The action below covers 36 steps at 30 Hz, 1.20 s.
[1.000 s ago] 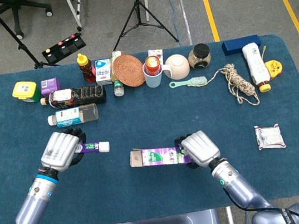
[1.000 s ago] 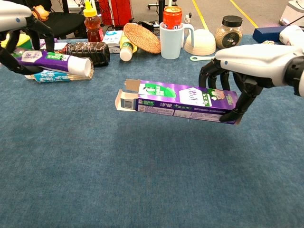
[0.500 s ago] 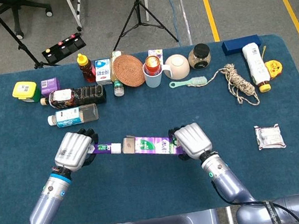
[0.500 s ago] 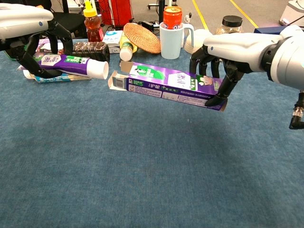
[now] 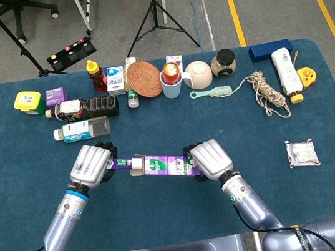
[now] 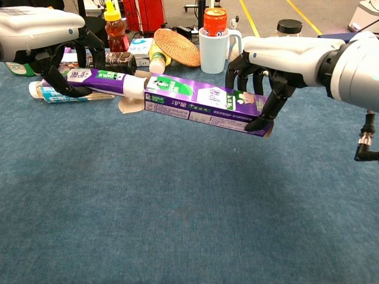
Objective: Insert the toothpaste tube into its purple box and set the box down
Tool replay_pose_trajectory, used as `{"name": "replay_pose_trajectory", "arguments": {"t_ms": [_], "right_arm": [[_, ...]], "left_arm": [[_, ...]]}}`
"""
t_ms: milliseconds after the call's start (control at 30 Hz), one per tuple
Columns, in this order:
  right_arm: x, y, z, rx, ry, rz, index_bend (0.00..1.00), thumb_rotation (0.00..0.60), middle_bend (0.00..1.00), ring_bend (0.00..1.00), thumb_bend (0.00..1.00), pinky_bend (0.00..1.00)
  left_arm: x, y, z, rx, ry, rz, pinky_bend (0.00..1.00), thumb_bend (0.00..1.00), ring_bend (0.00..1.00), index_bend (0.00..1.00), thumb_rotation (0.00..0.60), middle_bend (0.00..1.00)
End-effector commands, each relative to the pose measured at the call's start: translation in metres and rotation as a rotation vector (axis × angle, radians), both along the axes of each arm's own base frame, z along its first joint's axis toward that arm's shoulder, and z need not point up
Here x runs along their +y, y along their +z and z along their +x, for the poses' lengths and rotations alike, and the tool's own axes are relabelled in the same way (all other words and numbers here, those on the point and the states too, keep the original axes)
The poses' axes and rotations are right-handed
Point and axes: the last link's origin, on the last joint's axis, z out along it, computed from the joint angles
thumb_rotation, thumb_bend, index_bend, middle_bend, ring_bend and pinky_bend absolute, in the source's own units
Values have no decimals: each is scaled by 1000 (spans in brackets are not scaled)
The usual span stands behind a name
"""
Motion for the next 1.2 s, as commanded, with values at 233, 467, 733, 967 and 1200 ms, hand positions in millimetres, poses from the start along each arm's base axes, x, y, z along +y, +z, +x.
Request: {"name": "replay_pose_trajectory", "arguments": {"t_ms": [233, 467, 733, 967, 1200], "right_arm": [[4, -5, 2, 14, 22, -2, 433, 600, 491, 493, 295, 576], [3, -8, 2, 21, 18, -9, 432, 600, 493, 493, 295, 577], [5, -8, 4, 16, 22, -4, 433, 600, 493, 494, 295, 576], [13, -12, 6, 12, 39, 20, 432, 600, 493, 493, 295, 577], [14, -13, 9, 11, 46, 13, 433, 600, 494, 494, 296, 576]], "left_arm": [[-2, -2, 4, -5, -3, -6, 598, 335, 362, 541, 600, 380], [-4, -4, 8, 9, -8, -10, 598, 334, 362, 541, 600, 380], [-4, -8, 11, 35, -10, 1, 598, 335, 362, 541, 600, 380], [-3, -12, 16, 31, -3, 26, 598, 335, 362, 541, 600, 380], [-6, -15, 20, 25, -7, 22, 598, 334, 362, 541, 600, 380]]}}
